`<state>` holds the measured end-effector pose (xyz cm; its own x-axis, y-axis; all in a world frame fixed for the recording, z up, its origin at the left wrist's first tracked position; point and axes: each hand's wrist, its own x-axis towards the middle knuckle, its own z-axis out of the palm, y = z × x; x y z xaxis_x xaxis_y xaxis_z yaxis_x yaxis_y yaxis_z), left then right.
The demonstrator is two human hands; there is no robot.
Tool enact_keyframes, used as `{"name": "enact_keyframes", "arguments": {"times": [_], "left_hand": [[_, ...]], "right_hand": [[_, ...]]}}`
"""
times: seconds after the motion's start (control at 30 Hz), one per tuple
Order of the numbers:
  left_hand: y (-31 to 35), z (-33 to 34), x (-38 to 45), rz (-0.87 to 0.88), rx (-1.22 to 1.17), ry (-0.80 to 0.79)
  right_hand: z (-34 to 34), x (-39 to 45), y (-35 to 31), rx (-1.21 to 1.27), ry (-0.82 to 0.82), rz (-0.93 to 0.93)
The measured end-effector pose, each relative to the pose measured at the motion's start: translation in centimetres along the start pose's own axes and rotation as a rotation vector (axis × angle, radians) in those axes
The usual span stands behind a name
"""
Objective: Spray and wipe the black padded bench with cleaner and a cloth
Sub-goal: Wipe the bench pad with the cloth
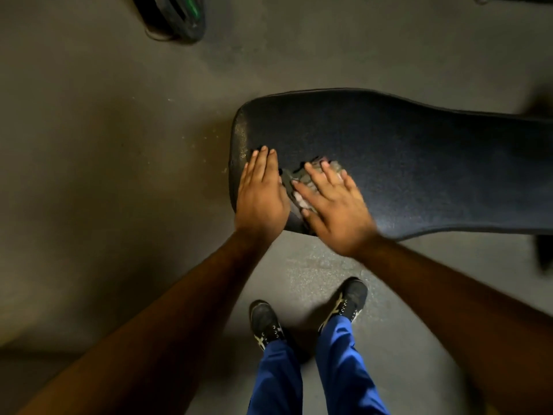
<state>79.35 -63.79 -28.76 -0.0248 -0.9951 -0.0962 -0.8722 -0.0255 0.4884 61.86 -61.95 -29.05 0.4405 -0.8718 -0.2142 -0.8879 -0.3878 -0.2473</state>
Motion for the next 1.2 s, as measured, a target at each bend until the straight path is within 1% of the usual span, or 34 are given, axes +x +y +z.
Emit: {"name": "enact_keyframes", "arguments": {"times": [0.03, 0.07, 0.13, 0.17, 0.2, 0.23, 0.27, 0.3, 0.33, 0.37, 0.4, 0.43, 0.47, 0.5, 0.53, 0.57, 0.6, 0.63, 0.67, 0.73, 0.77, 0.8, 0.83, 0.87, 0.9, 0.93, 0.97, 1.0, 1.03, 1.07, 1.13, 1.17, 1.2], "left_hand": [[0.1, 0.1, 0.0, -0.001, -0.009, 0.003], [0.2, 0.3, 0.0, 0.008, -0.015, 0.006], [0.4, 0.4, 0.1, 0.022, -0.017, 0.013], [0.5, 0.6, 0.3, 0.029, -0.016, 0.020], [0.7, 0.7, 0.5, 0.031, -0.009, 0.028], [0.9, 0.8, 0.8, 0.031, 0.004, 0.036], [1.2, 1.0, 0.9, 0.034, 0.019, 0.041], [1.6, 1.2, 1.1, 0.042, 0.026, 0.043], [2.1, 1.4, 1.3, 0.057, 0.025, 0.040], [2.5, 1.6, 1.5, 0.077, 0.020, 0.037], [2.8, 1.7, 1.9, 0.092, 0.014, 0.039], [3.0, 1.8, 2.4, 0.102, 0.016, 0.043], [3.1, 1.9, 2.9, 0.114, 0.035, 0.038], [3.3, 1.9, 3.4, 0.128, 0.061, 0.026], [3.4, 2.0, 4.0, 0.139, 0.088, 0.012], [3.6, 2.2, 4.6, 0.146, 0.105, 0.000], [3.7, 2.5, 4.9, 0.143, 0.120, -0.011], [3.7, 2.8, 5.1, 0.135, 0.142, -0.012], [3.7, 3.2, 5.2, 0.132, 0.174, -0.001], [3.8, 3.9, 5.2, 0.119, 0.230, 0.013], [3.8, 4.1, 5.2, 0.107, 0.246, 0.018], [3.9, 4.1, 5.1, 0.098, 0.262, 0.025], [4.0, 4.1, 5.1, 0.098, 0.280, 0.028], [4.1, 4.2, 5.1, 0.105, 0.295, 0.021], [4.1, 4.2, 5.2, 0.108, 0.306, 0.009], [4.0, 4.3, 5.3, 0.104, 0.310, -0.006], [4.0, 4.4, 5.3, 0.099, 0.313, -0.016], [3.9, 4.4, 5.4, 0.093, 0.318, -0.015], [3.9, 4.3, 5.5, 0.091, 0.326, -0.011], [4.1, 4.2, 5.5, 0.091, 0.335, -0.010], [4.3, 4.0, 5.5, 0.090, 0.357, -0.019], [4.4, 4.0, 5.4, 0.088, 0.367, -0.024], [4.5, 4.0, 5.3, 0.088, 0.375, -0.028]], "right_hand": [[-0.3, -0.2, 1.6, -0.004, 0.010, 0.027], [-0.5, 0.1, 3.2, 0.008, 0.062, 0.166], [-0.5, 0.1, 3.0, 0.064, 0.146, 0.543], [0.4, -0.4, 1.5, 0.051, 0.168, 0.618], [1.3, -1.3, -0.8, 0.011, 0.172, 0.546], [2.2, -2.6, -2.4, -0.017, 0.140, 0.403], [2.6, -4.0, -2.6, -0.019, 0.091, 0.243], [2.4, -4.8, -1.4, -0.012, 0.056, 0.114], [1.8, -4.7, 0.6, -0.020, 0.074, 0.048], [1.3, -4.1, 2.9, -0.024, 0.116, 0.083], [0.7, -3.2, 4.6, 0.008, 0.178, 0.229], [0.1, -2.1, 5.2, 0.090, 0.217, 0.430], [0.1, -1.3, 4.7, 0.138, 0.232, 0.589], [0.4, -0.9, 3.3, 0.133, 0.230, 0.614], [0.6, -0.9, 2.1, 0.107, 0.225, 0.501], [0.8, -1.5, 1.9, 0.087, 0.184, 0.336], [0.5, -2.0, 2.8, 0.082, 0.122, 0.184], [-0.2, -1.8, 4.6, 0.073, 0.102, 0.116], [-0.9, -0.8, 6.4, 0.085, 0.129, 0.168], [-2.1, 2.5, 7.9, 0.216, 0.198, 0.496], [-2.2, 4.1, 7.2, 0.237, 0.202, 0.594], [-2.2, 5.3, 6.0, 0.198, 0.189, 0.532], [-2.1, 5.9, 5.5, 0.148, 0.153, 0.387], [-2.1, 6.1, 5.9, 0.120, 0.122, 0.254], [-2.5, 6.5, 7.2, 0.108, 0.136, 0.192], [-3.1, 7.2, 9.1, 0.113, 0.180, 0.245], [-3.6, 8.0, 10.4, 0.138, 0.221, 0.387], [-3.9, 9.0, 11.1, 0.164, 0.222, 0.538], [-3.8, 9.9, 11.1, 0.166, 0.195, 0.606], [-3.7, 10.2, 10.3, 0.132, 0.172, 0.531], [-3.4, 9.6, 10.4, 0.088, 0.141, 0.221], [-3.6, 9.3, 11.5, 0.085, 0.140, 0.132], [-4.0, 9.3, 12.9, 0.084, 0.166, 0.162]]}}
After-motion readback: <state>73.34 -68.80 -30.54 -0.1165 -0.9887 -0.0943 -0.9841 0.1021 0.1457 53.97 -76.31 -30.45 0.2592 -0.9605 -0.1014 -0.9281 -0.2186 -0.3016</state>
